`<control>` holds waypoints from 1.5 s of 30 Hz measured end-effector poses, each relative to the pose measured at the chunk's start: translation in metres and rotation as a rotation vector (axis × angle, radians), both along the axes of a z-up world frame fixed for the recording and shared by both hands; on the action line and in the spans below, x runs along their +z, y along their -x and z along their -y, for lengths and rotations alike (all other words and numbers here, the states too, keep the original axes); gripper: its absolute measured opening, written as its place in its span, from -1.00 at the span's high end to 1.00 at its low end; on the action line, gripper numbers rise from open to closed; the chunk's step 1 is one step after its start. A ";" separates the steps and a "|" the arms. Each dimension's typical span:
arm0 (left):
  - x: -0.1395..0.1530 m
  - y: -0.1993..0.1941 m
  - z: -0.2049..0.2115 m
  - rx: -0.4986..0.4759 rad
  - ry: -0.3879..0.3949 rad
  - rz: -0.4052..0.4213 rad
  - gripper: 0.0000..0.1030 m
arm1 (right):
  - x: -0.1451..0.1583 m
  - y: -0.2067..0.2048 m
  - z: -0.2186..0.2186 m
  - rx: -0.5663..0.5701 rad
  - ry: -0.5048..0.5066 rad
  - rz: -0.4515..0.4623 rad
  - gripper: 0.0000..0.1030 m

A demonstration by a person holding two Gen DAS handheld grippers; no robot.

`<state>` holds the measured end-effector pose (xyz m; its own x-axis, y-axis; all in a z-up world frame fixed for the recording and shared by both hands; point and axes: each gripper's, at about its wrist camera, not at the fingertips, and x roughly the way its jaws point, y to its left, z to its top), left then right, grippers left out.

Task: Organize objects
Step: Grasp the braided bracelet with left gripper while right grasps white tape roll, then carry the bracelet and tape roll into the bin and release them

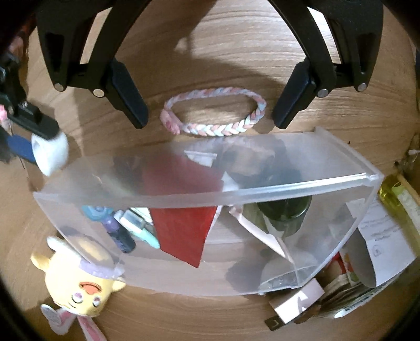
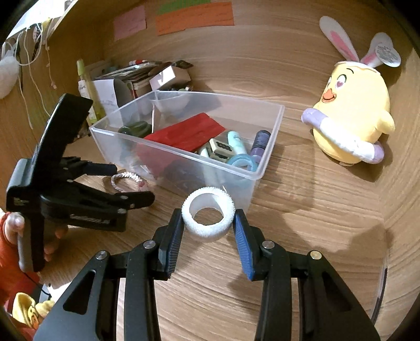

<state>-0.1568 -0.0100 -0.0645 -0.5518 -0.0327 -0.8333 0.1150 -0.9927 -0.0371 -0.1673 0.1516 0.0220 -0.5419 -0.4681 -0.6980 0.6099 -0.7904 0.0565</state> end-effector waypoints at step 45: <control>0.114 -0.030 0.025 -0.054 -0.089 -0.356 0.80 | 0.061 0.040 0.040 -0.042 0.076 -0.096 0.32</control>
<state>-0.1267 -0.0351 0.0496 -0.8068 0.0685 -0.5868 0.0269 -0.9880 -0.1523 -0.2070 0.1115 0.0829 -0.6247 -0.4931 -0.6055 0.5821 -0.8109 0.0598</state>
